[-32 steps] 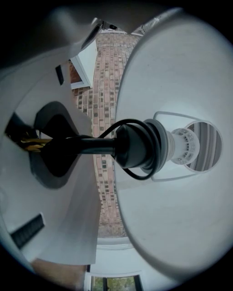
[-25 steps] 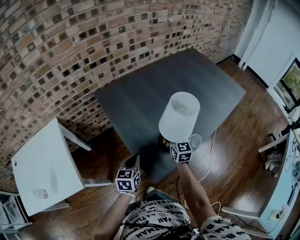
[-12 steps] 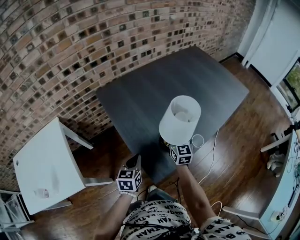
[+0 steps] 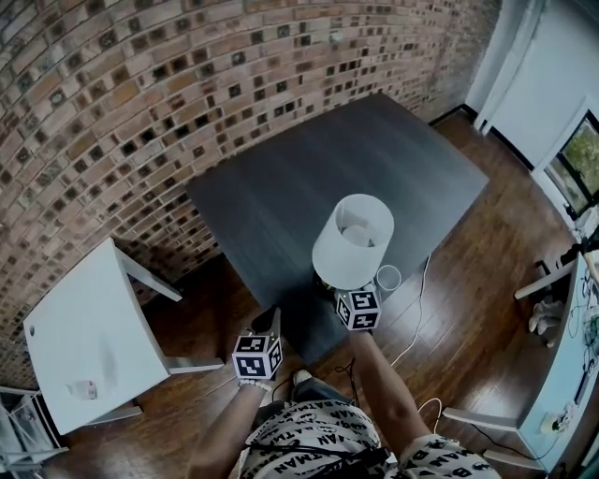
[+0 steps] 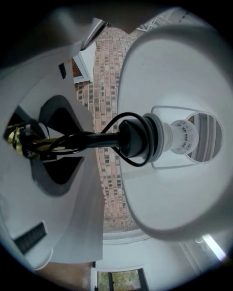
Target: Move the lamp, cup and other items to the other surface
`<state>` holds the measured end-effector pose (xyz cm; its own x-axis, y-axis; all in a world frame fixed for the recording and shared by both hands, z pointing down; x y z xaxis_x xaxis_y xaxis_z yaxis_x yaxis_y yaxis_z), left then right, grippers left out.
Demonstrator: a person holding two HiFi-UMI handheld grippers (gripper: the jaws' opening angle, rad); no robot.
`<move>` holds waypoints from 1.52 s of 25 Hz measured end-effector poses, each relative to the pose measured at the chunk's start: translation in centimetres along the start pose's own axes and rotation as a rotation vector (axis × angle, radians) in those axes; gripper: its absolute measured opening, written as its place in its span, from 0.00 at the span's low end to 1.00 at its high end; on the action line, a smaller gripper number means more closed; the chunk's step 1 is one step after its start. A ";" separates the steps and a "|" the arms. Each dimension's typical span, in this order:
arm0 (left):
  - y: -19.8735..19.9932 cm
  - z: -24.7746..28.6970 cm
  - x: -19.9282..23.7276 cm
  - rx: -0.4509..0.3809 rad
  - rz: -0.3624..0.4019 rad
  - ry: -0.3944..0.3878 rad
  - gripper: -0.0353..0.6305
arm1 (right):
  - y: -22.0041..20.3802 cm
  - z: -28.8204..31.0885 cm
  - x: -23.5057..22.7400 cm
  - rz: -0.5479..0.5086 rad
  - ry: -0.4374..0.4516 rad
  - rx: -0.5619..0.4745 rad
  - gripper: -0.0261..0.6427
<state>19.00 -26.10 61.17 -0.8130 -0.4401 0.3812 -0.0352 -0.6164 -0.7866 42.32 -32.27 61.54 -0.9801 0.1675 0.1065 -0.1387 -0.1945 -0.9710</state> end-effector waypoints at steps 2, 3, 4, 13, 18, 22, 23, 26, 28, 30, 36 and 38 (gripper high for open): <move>0.1 0.0 -0.1 -0.003 -0.012 -0.004 0.05 | -0.5 -0.9 -0.1 0.025 -0.001 0.048 0.35; 0.1 0.0 -0.1 -0.004 -0.019 -0.006 0.05 | -0.6 -1.6 0.0 0.041 -0.004 0.071 0.35; 0.2 0.0 -0.1 -0.005 -0.025 -0.007 0.05 | -0.7 -2.5 0.1 0.054 -0.008 0.093 0.35; 0.8 -1.6 -0.9 -0.029 -0.040 -0.015 0.05 | -0.1 -9.8 2.2 0.106 -0.043 0.245 0.42; 0.5 -3.3 -0.9 -0.035 -0.037 -0.021 0.05 | -0.8 -11.9 4.9 0.136 -0.022 0.277 0.42; -0.1 -5.3 -0.9 -0.048 -0.030 -0.019 0.05 | -0.7 -13.0 6.8 0.115 0.010 0.290 0.42; -0.2 -5.8 -0.8 -0.051 -0.032 -0.018 0.05 | -0.6 -13.3 7.3 0.109 0.021 0.293 0.42; -1.1 -7.7 -0.7 -0.057 -0.038 -0.016 0.05 | -0.6 -14.4 8.9 0.097 0.053 0.309 0.42; -1.7 -9.3 -0.5 -0.065 -0.041 -0.012 0.05 | -0.4 -15.0 10.4 0.086 0.079 0.312 0.42; -2.3 -11.1 -0.2 -0.072 -0.042 -0.006 0.05 | -0.1 -15.5 12.2 0.078 0.108 0.312 0.42; -4.8 -17.1 1.6 -0.104 -0.098 0.031 0.05 | 0.8 -16.9 18.1 0.036 0.214 0.299 0.42; -5.6 -19.7 2.5 -0.133 -0.125 0.055 0.05 | 1.2 -17.2 20.7 0.020 0.263 0.289 0.42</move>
<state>5.73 -10.91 56.98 -0.8280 -0.3265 0.4559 -0.2116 -0.5709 -0.7933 24.34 -12.47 58.88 -0.9185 0.3955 -0.0068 -0.1910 -0.4584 -0.8680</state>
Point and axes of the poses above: the fingertips, and each gripper's own axes: z forward along the fingers, x to its left, y out of its top, the point moved 5 cm from there along -z, backward along the fingers, and after that the axes turned 9 degrees about -z, right-handed, at the moved point
